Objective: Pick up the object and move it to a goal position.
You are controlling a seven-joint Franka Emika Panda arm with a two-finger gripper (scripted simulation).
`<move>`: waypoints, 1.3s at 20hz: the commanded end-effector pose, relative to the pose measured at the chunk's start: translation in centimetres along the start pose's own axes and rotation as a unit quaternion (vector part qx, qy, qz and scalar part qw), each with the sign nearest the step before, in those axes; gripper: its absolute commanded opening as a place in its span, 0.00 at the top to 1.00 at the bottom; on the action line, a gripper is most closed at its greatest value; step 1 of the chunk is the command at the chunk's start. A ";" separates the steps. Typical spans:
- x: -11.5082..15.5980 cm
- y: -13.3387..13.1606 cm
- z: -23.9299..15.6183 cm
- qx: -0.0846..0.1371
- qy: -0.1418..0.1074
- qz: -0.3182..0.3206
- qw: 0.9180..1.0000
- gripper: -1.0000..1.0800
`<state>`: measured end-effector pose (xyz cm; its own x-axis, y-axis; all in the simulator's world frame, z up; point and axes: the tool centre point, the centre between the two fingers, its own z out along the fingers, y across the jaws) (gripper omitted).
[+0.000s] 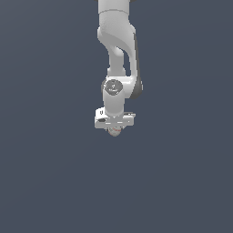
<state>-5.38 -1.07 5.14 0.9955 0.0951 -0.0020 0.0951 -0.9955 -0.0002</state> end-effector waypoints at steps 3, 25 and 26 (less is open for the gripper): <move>-0.1 0.6 -1.4 0.000 0.001 0.000 1.000 1.00; -2.8 9.2 -19.5 0.001 0.001 0.000 1.000 1.00; -2.9 9.6 -20.2 0.001 0.001 0.000 1.000 1.00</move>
<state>-7.20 -10.33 24.13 0.9955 0.0945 0.0000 0.0945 -0.9955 -0.0016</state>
